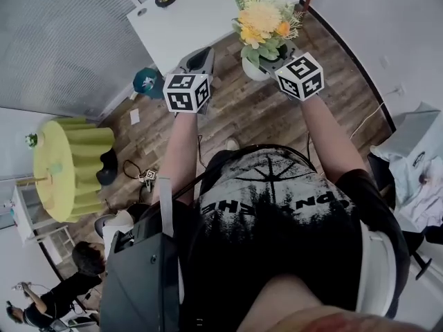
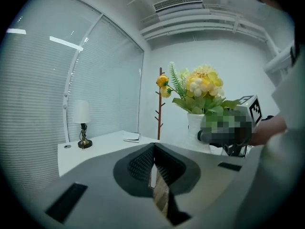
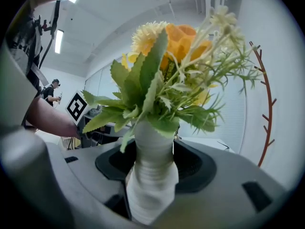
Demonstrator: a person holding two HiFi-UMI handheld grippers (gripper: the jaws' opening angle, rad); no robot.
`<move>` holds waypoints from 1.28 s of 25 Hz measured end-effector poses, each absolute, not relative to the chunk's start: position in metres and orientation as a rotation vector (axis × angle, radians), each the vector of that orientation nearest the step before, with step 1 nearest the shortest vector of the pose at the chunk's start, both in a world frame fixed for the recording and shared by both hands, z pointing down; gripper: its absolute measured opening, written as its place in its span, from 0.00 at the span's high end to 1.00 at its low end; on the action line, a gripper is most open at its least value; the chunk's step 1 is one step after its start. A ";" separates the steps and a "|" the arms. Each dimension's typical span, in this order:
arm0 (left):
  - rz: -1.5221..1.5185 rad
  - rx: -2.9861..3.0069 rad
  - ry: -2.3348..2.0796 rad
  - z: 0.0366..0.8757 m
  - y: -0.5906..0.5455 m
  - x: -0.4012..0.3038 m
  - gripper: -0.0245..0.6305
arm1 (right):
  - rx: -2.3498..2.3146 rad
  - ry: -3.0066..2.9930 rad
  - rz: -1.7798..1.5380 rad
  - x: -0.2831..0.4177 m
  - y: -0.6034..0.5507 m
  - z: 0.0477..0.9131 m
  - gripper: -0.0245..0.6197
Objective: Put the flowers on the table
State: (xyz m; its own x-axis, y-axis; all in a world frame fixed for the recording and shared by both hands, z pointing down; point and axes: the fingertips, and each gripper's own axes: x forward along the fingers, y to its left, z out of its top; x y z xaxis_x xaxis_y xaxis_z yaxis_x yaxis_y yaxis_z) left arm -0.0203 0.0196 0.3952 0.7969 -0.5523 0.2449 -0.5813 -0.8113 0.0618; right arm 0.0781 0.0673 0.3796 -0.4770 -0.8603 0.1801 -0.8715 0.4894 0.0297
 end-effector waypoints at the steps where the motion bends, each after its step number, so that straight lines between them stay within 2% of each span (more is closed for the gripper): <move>1: 0.330 2.851 -0.892 0.396 0.012 -0.022 0.94 | 1.513 -2.555 0.102 0.076 0.061 0.380 0.57; 32: 0.351 2.833 -0.795 0.429 -0.137 -0.077 0.94 | 1.598 -2.525 0.118 0.021 -0.101 0.401 0.58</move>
